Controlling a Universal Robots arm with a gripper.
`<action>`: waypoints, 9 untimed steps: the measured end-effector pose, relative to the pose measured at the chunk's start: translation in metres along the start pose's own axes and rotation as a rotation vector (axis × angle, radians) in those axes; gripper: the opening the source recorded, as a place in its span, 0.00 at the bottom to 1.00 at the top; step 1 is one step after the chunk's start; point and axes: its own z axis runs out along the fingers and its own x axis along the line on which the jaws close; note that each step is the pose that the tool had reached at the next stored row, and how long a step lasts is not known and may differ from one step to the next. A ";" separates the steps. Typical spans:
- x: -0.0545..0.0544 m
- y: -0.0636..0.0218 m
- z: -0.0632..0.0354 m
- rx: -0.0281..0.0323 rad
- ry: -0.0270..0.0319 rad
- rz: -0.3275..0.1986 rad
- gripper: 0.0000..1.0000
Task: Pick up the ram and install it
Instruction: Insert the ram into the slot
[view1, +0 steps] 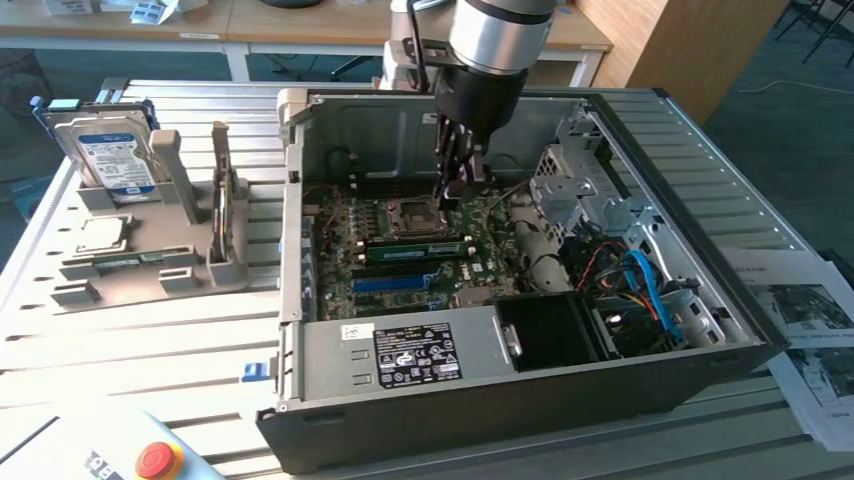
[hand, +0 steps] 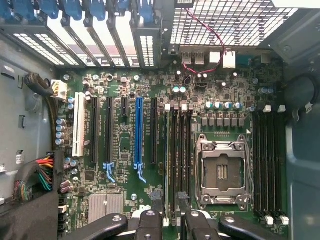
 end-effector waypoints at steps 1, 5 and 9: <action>0.000 0.0000 0.0000 0.0044 -0.0001 0.000 0.25; 0.000 0.0000 0.0001 0.0180 -0.0001 -0.002 0.25; 0.000 -0.0001 0.0000 0.0242 0.0001 -0.006 0.25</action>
